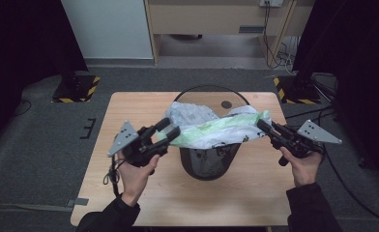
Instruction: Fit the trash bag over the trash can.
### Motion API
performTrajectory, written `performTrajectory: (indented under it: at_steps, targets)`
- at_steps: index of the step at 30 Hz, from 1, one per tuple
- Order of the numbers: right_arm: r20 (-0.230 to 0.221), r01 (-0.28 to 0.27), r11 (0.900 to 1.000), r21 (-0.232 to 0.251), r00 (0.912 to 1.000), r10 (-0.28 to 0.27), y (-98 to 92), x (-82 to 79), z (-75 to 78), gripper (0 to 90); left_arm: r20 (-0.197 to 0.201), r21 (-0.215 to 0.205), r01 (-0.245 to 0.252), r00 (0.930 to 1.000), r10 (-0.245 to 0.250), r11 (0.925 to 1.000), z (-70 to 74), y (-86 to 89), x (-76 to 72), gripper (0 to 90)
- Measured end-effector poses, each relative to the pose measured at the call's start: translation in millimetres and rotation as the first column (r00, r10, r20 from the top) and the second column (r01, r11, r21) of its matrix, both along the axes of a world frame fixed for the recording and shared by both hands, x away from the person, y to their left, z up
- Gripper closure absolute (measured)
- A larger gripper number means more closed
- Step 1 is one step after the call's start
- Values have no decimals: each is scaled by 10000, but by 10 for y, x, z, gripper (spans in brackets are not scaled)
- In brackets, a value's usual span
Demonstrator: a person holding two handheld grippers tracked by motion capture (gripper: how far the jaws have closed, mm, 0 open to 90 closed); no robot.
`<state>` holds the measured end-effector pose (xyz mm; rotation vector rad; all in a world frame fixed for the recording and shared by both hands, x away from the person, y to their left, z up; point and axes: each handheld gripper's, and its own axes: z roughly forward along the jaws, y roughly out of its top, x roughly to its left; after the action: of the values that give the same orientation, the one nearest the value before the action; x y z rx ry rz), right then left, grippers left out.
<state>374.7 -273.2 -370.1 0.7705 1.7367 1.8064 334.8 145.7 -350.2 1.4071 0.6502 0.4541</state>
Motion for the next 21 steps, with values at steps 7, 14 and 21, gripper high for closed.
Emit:
performTrajectory:
  at_steps: [7, 14, 21]
  targets:
    - [617, 476, 9948, 895, 9967, -532, -125, -105, 244, 463, 215, 556, -220, 9996, 208, 9982, -10, -144, -70, 450]
    - [995, -472, 9930, 1084, 9944, 364, 78, -275, 487, 335, 470, 994, -184, 9988, 138, 9949, -2, -281, -150, 428]
    - [54, -1507, 9883, -224, 9885, 1508, 481, -240, 287, 367, 517, 869, 5, 9986, -50, 9962, -18, -330, -170, 418]
